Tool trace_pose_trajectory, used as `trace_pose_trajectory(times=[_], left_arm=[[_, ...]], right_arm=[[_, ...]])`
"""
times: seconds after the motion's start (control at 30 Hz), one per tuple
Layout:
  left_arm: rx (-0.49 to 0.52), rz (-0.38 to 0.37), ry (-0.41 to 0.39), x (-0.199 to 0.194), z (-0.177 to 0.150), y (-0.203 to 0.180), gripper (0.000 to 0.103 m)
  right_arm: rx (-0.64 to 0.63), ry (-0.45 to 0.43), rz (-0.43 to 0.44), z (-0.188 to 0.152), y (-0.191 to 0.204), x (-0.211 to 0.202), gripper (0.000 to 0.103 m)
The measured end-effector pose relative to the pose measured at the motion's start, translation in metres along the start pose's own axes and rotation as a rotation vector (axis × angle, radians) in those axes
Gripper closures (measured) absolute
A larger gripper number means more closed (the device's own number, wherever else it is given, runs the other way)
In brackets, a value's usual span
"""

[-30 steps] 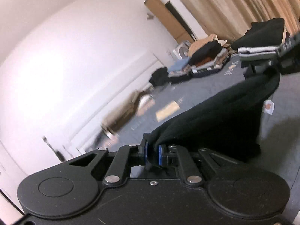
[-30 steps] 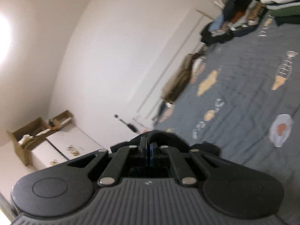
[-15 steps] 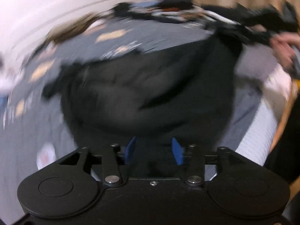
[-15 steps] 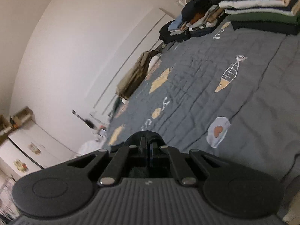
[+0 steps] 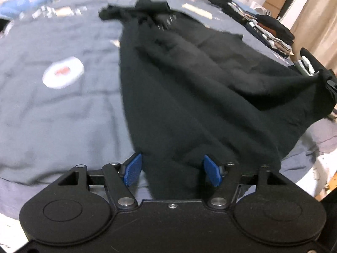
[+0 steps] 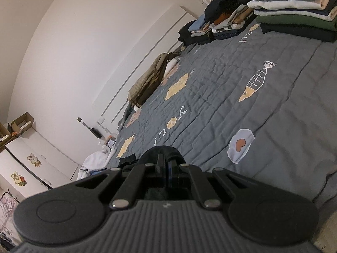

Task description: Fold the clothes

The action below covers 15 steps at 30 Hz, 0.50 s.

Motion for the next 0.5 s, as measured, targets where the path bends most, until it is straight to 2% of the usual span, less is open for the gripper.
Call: trace_pose_trajectory(times=[0.03,0.07,0.1,0.23,0.4,0.5], left_arm=[[0.006,0.018,-0.004,0.003,-0.002,0.000,0.055],[0.025,0.044,-0.003,0.004,-0.002,0.002,0.081],[0.033,0.044,-0.005,0.001,-0.002,0.005,0.091],[0.046,0.043,-0.069,-0.041,0.011,0.034,0.094],[0.098,0.195,-0.152,-0.137,0.038,0.094,0.095],[0.135,0.237,-0.132,-0.174,0.042,0.104,0.095]], right_arm=[[0.002,-0.002,0.000,0.000,0.000,0.000,0.101],[0.003,-0.004,0.000,0.000,0.000,0.000,0.101],[0.004,-0.004,0.000,0.001,0.000,0.001,0.100],[-0.004,0.016,-0.003,-0.003,0.003,0.001,0.100],[-0.016,0.089,0.008,-0.018,0.012,0.001,0.100],[-0.069,0.185,0.011,-0.043,0.023,0.001,0.101]])
Point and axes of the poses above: each gripper's, at about its wrist camera, not at the fingertips, and x roughly the way its jaws point, y to its left, z to its top, the point moved 8 cm from there along x, roughly the way its jaws point, and after that the axes turned 14 degrees about x, right-handed, at the moved point
